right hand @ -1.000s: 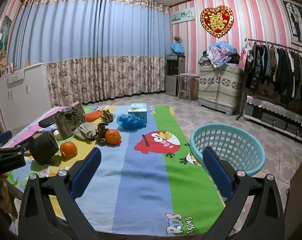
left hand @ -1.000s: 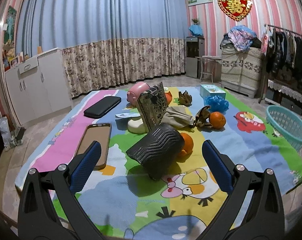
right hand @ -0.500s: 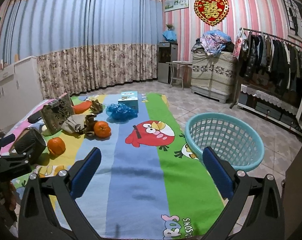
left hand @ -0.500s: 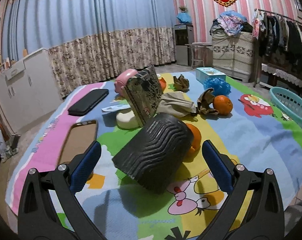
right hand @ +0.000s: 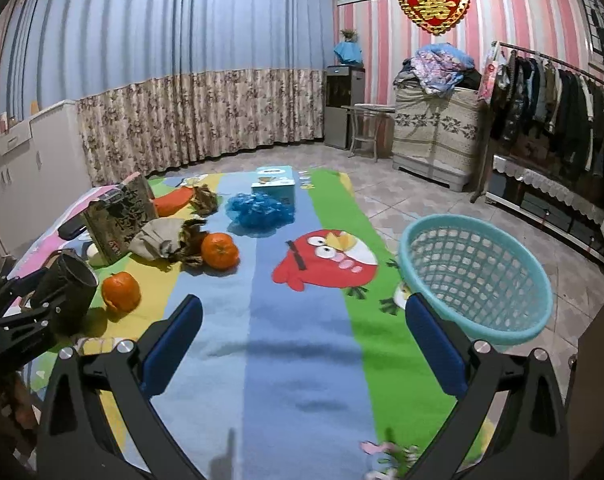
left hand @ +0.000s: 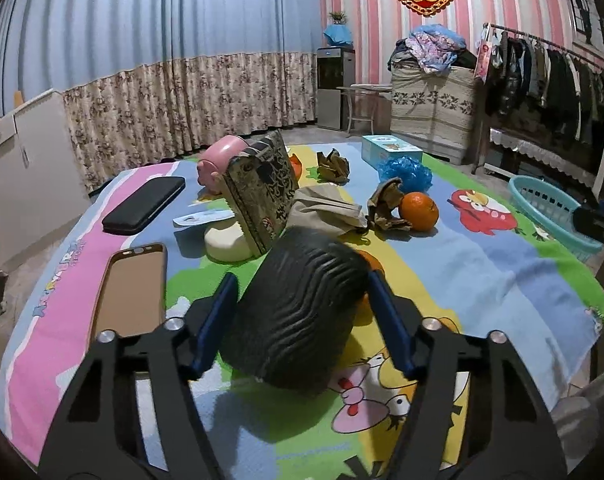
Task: Collect trash
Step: 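Grasp the black ribbed cylinder with the left gripper, then grasp an orange with the right gripper while the left lifts the black cylinder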
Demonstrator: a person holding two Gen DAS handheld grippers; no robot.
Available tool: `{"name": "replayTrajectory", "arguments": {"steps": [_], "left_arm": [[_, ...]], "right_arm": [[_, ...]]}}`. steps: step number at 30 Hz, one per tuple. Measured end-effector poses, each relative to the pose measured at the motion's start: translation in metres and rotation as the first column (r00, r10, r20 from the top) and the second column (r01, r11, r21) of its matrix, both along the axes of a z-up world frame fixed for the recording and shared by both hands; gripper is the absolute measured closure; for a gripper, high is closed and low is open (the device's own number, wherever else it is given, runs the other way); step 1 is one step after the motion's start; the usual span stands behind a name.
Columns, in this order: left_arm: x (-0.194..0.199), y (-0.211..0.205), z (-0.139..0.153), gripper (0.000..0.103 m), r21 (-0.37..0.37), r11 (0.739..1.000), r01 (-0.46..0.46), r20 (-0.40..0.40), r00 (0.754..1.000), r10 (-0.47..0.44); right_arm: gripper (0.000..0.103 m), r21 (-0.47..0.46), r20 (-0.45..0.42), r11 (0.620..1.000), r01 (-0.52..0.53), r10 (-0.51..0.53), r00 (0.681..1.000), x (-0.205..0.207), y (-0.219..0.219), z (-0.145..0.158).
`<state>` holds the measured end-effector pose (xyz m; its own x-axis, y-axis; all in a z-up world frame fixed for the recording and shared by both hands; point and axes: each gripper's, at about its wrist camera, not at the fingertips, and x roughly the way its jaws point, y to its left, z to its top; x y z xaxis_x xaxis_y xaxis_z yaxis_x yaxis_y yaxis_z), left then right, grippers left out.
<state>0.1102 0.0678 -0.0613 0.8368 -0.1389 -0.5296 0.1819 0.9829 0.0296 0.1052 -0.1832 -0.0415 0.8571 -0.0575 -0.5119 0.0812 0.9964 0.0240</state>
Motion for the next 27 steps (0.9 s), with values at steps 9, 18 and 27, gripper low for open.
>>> {"name": "replayTrajectory", "arguments": {"steps": [9,18,27], "left_arm": [[0.001,0.060,0.021,0.044,-0.010,0.997,-0.083,0.005,0.997,0.083],[-0.001,0.126,0.029,0.044,0.004,0.980,-0.201,0.027,0.979,0.201],[0.005,0.146,0.029,0.044,-0.023,0.968,-0.250,0.016,0.968,0.250]], "right_arm": [[0.004,-0.005,-0.038,0.996,-0.090,0.090,0.995,0.034,0.065,-0.010],[0.004,-0.049,-0.126,0.977,-0.208,0.200,0.972,0.068,0.146,-0.036],[0.034,-0.047,-0.236,0.961,-0.274,0.256,0.937,0.090,0.170,-0.055]]}}
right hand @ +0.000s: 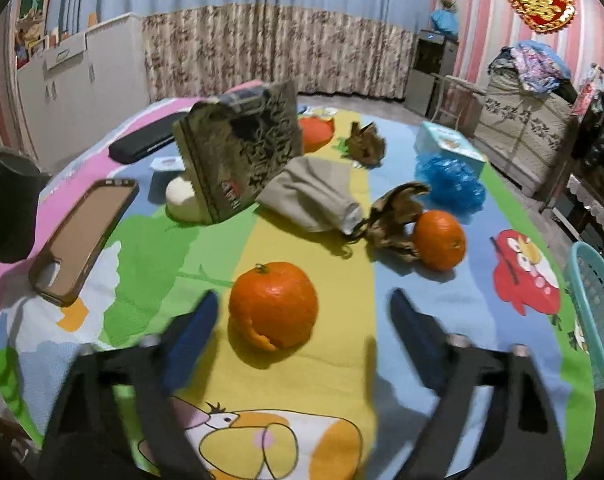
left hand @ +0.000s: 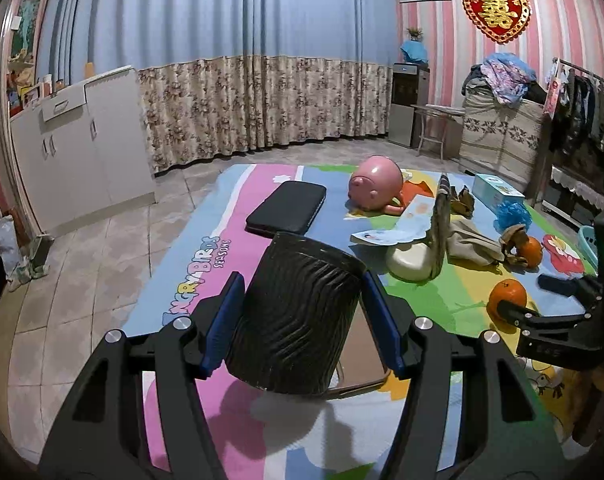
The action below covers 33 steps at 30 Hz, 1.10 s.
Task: Collect trash
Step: 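Grasp an orange with the right gripper while the left lifts the black cylinder, then drop the black cylinder into the blue basket with the left gripper while the right carries the orange over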
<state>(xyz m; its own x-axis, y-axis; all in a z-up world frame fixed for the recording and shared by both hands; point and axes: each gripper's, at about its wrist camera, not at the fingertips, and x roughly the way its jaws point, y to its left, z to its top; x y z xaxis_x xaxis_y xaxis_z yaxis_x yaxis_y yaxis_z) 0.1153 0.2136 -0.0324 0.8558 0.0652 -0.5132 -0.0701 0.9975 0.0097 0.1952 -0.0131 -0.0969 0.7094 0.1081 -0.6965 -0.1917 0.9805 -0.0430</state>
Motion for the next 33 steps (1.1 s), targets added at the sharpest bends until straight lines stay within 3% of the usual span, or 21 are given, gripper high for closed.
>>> {"name": "replayTrajectory", "arguments": {"steps": [2,4,6,12,20,25,27,33], "left_arm": [[0.000,-0.001,0.001,0.044,0.000,1.000,-0.004,0.001,1.000,0.004],[0.002,-0.004,0.003,0.044,-0.002,1.000,-0.003,0.003,1.000,0.003],[0.002,-0.009,0.005,0.044,-0.006,1.000,0.002,0.009,1.000,-0.002],[0.004,-0.048,0.023,0.044,0.006,0.998,0.059,0.054,0.997,-0.059],[0.021,-0.134,0.048,0.044,-0.005,0.984,0.176,0.108,0.979,-0.174],[0.030,-0.207,0.059,0.044,-0.011,0.959,0.283,0.136,0.951,-0.279],[0.033,-0.239,0.061,0.044,-0.011,0.946,0.323,0.145,0.937,-0.318],[0.049,-0.330,0.055,0.044,-0.043,0.895,0.443,0.131,0.891,-0.435]], "right_arm": [[0.043,0.022,-0.017,0.999,-0.024,0.024,1.000,0.002,0.000,-0.002],[0.061,0.047,-0.025,0.997,-0.053,0.054,0.998,0.002,0.001,-0.003],[0.064,0.063,-0.010,0.996,-0.059,0.059,0.998,-0.001,-0.002,0.001],[0.066,0.111,0.081,0.994,-0.016,0.007,0.997,-0.017,-0.051,0.044],[0.066,0.092,0.185,0.977,0.192,-0.206,0.961,-0.031,-0.191,0.104],[0.066,0.090,0.217,0.943,0.320,-0.332,0.918,-0.035,-0.277,0.113],[0.066,0.144,0.203,0.920,0.364,-0.388,0.899,-0.040,-0.317,0.111],[0.066,0.179,0.161,0.860,0.478,-0.505,0.848,-0.041,-0.401,0.095]]}}
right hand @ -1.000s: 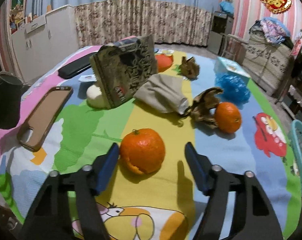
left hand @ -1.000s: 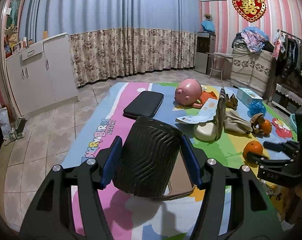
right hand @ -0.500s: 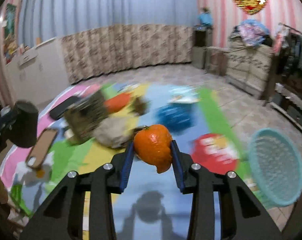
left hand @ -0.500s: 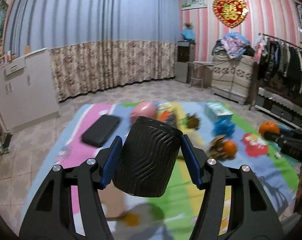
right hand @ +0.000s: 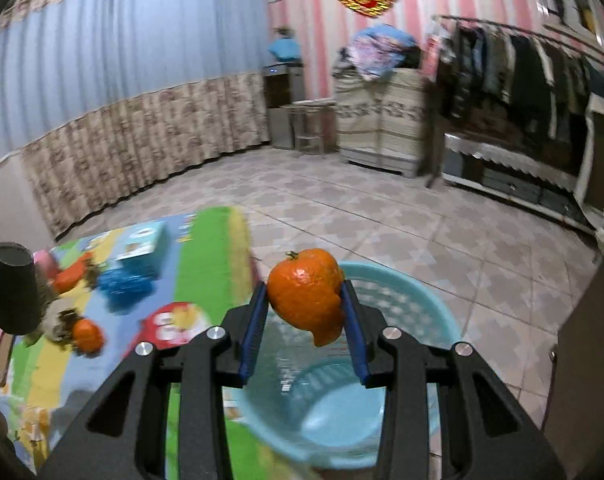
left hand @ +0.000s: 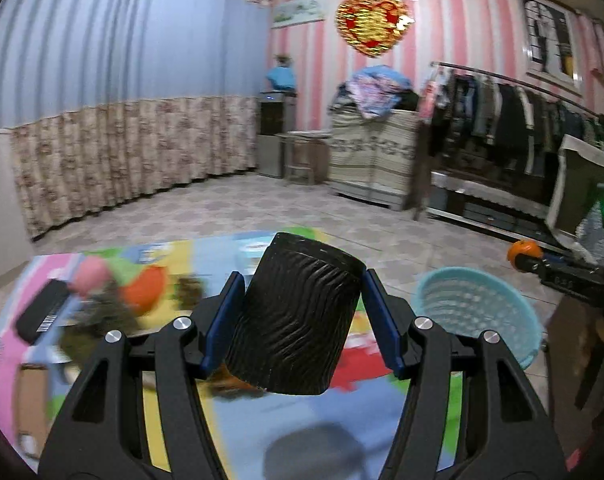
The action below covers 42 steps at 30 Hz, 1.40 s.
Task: Collect trash
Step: 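Drop the black cylinder into the blue basket with the left gripper while the right carries the orange over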
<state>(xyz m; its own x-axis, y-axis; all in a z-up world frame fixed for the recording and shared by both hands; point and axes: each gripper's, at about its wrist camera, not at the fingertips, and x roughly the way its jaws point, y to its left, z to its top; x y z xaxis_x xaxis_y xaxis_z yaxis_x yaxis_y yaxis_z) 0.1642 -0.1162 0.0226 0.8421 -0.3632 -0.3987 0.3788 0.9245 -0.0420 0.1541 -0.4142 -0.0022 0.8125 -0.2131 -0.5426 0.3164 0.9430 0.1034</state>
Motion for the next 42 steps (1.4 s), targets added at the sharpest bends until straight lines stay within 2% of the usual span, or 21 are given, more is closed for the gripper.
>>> {"name": "replayTrajectory", "arguments": {"steps": [4,10,15,21,22,24,28,33,42], "left_arm": [[0.016,-0.063,-0.015,0.044,-0.018,0.996,0.089,-0.048,0.995,-0.089],[0.036,-0.143,-0.043,0.044,0.002,0.984,0.180,-0.094,0.979,-0.179],[0.050,-0.184,-0.056,0.044,0.024,0.972,0.232,-0.115,0.967,-0.228],[0.059,-0.221,-0.061,0.043,0.033,0.961,0.275,-0.130,0.955,-0.268],[0.058,-0.223,-0.062,0.042,0.033,0.961,0.274,-0.128,0.955,-0.268],[0.060,-0.224,-0.061,0.031,0.031,0.963,0.267,-0.131,0.956,-0.261],[0.063,-0.216,-0.055,0.028,0.045,0.971,0.234,-0.118,0.967,-0.227],[0.064,-0.192,-0.048,0.016,0.082,0.983,0.163,-0.081,0.984,-0.157],[0.060,-0.149,-0.036,0.008,0.093,0.992,0.080,-0.055,0.996,-0.075]], "right_arm": [[0.066,0.060,-0.020,0.997,0.047,-0.046,0.999,0.000,-0.036,-0.020],[0.066,0.051,-0.056,0.996,0.080,-0.077,0.995,0.005,-0.058,-0.040],[0.066,0.104,-0.057,0.987,0.125,-0.120,0.991,0.000,-0.081,-0.048],[0.066,0.123,-0.066,0.981,0.148,-0.141,0.988,-0.003,-0.090,-0.057],[0.066,0.126,-0.065,0.981,0.150,-0.143,0.988,-0.003,-0.090,-0.057],[0.066,0.128,-0.063,0.980,0.151,-0.144,0.988,-0.003,-0.090,-0.057],[0.066,0.110,-0.071,0.984,0.137,-0.130,0.989,0.002,-0.085,-0.057],[0.066,0.094,-0.081,0.988,0.122,-0.115,0.990,0.006,-0.077,-0.057],[0.065,0.049,-0.114,0.996,0.080,-0.074,0.991,0.022,-0.056,-0.062]]}}
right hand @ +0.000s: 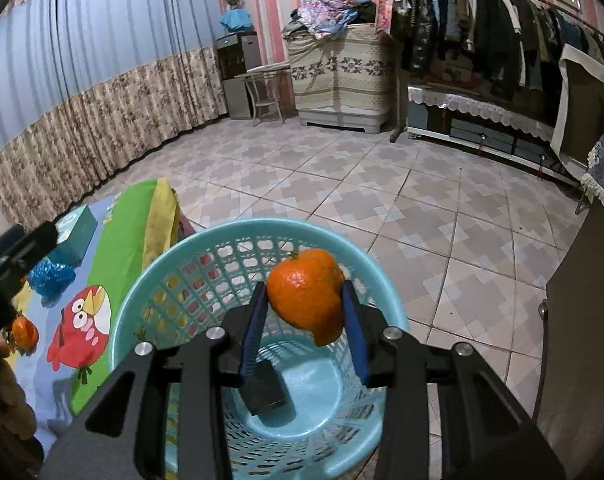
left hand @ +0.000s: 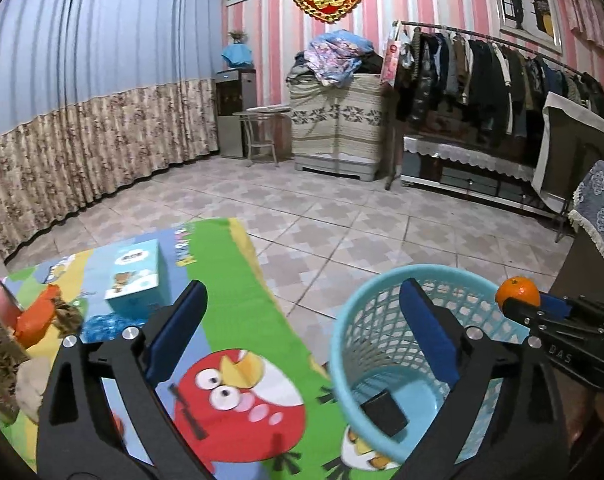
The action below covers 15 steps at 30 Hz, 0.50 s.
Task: Collect trash
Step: 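Drop the black cylinder into the blue basket with the left gripper while the right carries the orange over, then open the right gripper to drop the orange into the basket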
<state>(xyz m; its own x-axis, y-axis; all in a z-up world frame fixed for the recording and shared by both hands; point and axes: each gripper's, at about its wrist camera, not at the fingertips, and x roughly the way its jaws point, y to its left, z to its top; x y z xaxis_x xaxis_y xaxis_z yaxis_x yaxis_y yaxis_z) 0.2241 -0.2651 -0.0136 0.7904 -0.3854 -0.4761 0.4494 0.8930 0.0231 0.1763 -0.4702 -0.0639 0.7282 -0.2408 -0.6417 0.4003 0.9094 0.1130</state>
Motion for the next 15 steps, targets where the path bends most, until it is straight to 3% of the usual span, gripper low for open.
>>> {"name": "replayTrajectory", "arguments": {"steps": [3,5,6,7,15], "left_arm": [[-0.004,0.011,0.003,0.007,-0.002,1.000,-0.016,0.005,1.000,0.016],[-0.006,0.018,0.004,0.006,-0.002,1.000,-0.025,0.008,1.000,0.025],[-0.008,0.023,0.005,0.006,-0.003,1.000,-0.031,0.011,0.999,0.031],[-0.011,0.027,0.006,0.006,-0.001,0.999,-0.037,0.017,0.999,0.037],[-0.025,0.087,0.012,0.006,-0.016,0.991,-0.132,0.026,0.991,0.132]], "right_arm": [[0.062,-0.016,0.002,1.000,-0.003,0.003,1.000,0.002,0.008,0.002],[0.049,-0.015,0.018,1.000,0.002,-0.002,1.000,0.002,0.008,0.005],[0.035,-0.017,0.033,1.000,0.014,-0.013,0.999,0.000,0.009,0.007],[0.032,-0.021,0.040,1.000,0.019,-0.018,0.999,-0.001,0.010,0.009],[0.020,-0.084,0.060,0.996,0.026,-0.021,0.998,-0.001,0.034,0.023]]}}
